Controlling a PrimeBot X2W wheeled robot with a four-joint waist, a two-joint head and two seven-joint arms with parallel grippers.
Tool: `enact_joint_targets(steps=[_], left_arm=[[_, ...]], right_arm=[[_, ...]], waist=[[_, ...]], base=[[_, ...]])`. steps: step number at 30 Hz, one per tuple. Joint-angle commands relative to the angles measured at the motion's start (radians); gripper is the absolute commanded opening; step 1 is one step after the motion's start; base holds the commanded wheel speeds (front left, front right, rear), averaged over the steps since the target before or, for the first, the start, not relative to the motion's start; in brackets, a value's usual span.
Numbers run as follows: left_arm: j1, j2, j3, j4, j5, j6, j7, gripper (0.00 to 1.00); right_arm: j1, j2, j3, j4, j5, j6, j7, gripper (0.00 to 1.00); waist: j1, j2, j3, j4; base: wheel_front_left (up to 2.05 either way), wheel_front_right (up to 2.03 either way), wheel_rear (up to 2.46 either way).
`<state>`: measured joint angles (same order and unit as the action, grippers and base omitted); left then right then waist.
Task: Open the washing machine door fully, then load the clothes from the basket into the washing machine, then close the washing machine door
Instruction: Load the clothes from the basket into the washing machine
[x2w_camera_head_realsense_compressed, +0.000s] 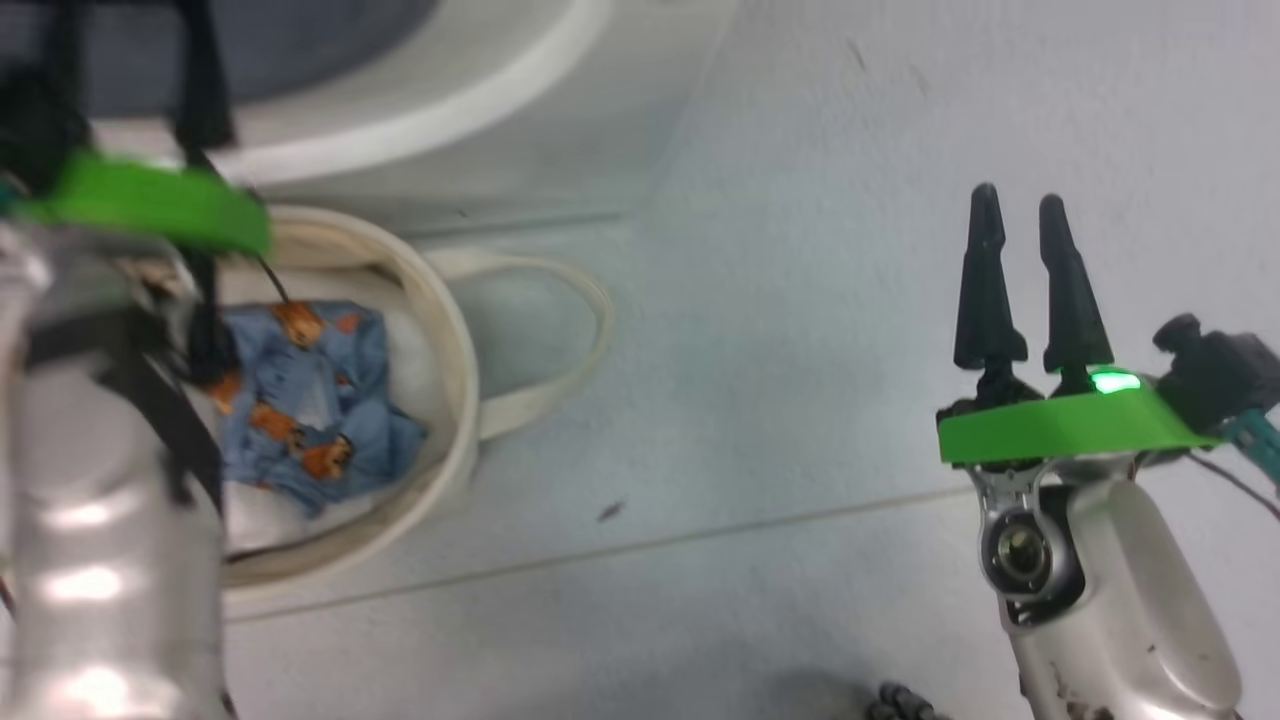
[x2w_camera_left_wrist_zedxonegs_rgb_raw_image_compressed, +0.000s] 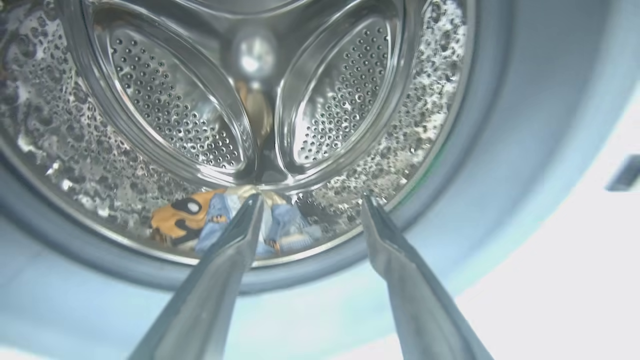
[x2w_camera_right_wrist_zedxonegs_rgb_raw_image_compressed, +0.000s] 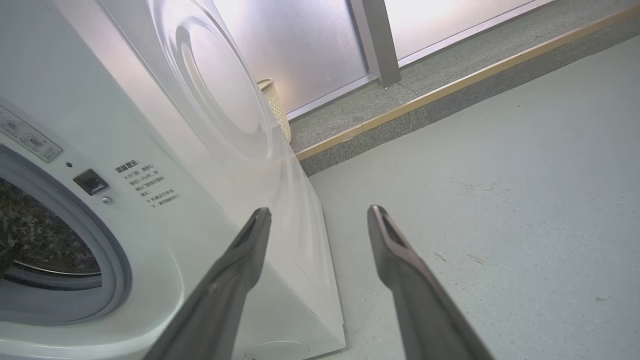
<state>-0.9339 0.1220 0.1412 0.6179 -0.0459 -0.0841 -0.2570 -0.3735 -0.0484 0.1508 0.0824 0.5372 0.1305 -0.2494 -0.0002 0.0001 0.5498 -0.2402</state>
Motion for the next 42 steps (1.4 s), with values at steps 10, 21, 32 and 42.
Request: enact_joint_targets(steps=[10, 21, 32, 42], left_arm=[[0.385, -0.066, -0.009, -0.204, -0.039, 0.009, -0.005, 1.0], [0.654, -0.072, -0.131, -0.322, -0.156, 0.086, -0.005, 1.0], [0.781, -0.072, -0.179, -0.374, -0.206, 0.131, -0.005, 1.0], [0.786, -0.072, -0.204, -0.373, -0.21, 0.146, -0.005, 1.0]], right_arm=[[0.128, -0.002, -0.016, 0.012, -0.034, 0.0, -0.012, 1.0], [0.236, -0.002, -0.025, 0.038, -0.043, 0.0, -0.012, 1.0], [0.288, -0.002, -0.02, 0.048, -0.049, 0.0, -0.012, 1.0], [0.296, -0.002, -0.021, 0.046, -0.046, 0.0, -0.012, 1.0]], waist=[[0.0002, -0.0001, -0.299, 0.128], [0.0002, -0.0001, -0.453, 0.187], [0.0002, -0.0001, -0.516, 0.185], [0.0002, -0.0001, -0.515, 0.177]], base=[[0.0, 0.0, 0.0], [0.0, 0.0, 0.0], [0.0, 0.0, 0.0], [0.0, 0.0, 0.0]])
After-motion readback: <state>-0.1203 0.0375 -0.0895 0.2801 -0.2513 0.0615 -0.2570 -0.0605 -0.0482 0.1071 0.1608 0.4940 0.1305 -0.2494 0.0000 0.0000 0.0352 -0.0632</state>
